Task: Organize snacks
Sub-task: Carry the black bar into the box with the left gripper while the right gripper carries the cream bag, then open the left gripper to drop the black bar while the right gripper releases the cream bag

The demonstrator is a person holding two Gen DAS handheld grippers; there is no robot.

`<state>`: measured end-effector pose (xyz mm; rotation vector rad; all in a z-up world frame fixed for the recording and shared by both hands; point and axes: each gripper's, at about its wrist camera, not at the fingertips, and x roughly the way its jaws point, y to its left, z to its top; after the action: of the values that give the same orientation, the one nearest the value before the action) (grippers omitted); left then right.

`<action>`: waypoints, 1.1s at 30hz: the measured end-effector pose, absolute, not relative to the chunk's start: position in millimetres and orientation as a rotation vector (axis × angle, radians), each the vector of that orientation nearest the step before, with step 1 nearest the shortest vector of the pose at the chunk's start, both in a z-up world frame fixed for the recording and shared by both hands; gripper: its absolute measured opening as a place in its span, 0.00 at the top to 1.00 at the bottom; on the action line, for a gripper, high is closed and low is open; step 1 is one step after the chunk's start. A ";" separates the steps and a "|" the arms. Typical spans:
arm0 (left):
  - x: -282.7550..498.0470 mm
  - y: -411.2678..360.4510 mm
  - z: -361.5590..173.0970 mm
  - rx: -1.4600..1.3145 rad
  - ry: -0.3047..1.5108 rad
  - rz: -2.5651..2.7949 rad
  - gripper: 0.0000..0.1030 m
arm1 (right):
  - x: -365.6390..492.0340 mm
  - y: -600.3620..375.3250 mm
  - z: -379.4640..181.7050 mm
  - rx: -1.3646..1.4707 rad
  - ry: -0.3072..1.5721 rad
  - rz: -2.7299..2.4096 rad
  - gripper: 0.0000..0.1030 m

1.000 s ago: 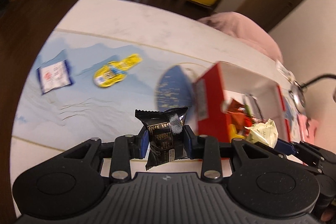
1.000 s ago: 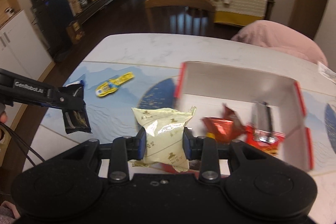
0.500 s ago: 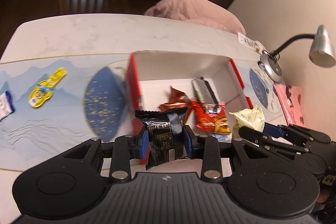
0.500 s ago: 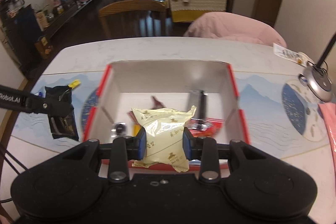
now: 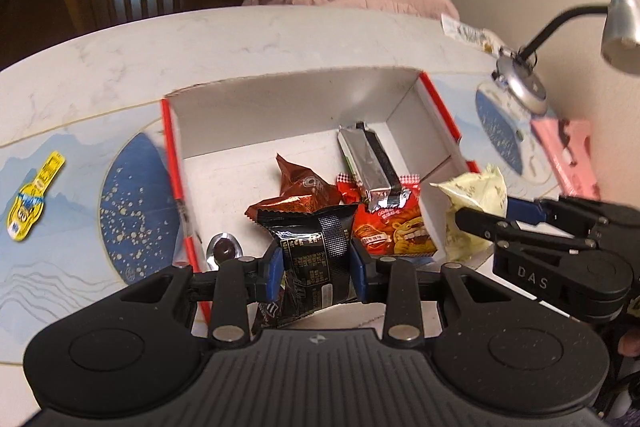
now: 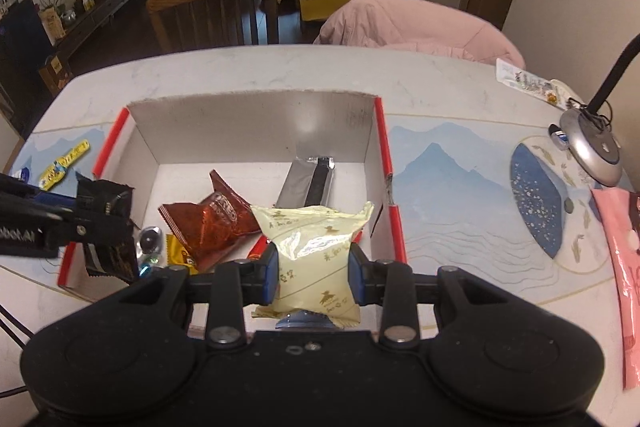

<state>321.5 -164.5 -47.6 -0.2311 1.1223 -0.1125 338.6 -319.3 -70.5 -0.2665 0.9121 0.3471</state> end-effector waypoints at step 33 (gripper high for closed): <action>341.5 -179.4 -100.2 -0.191 1.217 -0.108 0.60 | 350.5 -307.3 -104.1 -0.267 0.994 0.415 0.66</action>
<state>341.5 -179.4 -100.2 -0.1906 1.2165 -0.1085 350.5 -307.3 -104.1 -0.2668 0.9935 0.4148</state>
